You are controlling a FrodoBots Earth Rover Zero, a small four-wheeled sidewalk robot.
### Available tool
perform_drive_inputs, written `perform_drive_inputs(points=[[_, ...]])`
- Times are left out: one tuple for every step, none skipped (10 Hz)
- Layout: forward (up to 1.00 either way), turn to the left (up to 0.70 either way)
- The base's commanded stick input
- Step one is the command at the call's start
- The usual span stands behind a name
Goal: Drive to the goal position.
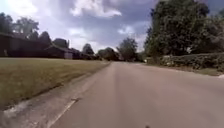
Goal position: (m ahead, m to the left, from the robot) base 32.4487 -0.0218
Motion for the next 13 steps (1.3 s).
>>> perform_drive_inputs(points=[[1.00, 0.00], [1.00, 0.00], [1.00, 0.00], [1.00, 0.00], [1.00, 0.00], [1.00, 0.00], [1.00, 0.00], [1.00, 0.00], [1.00, 0.00], [1.00, 0.00], [1.00, 0.00], [1.00, 0.00], [1.00, 0.00]])
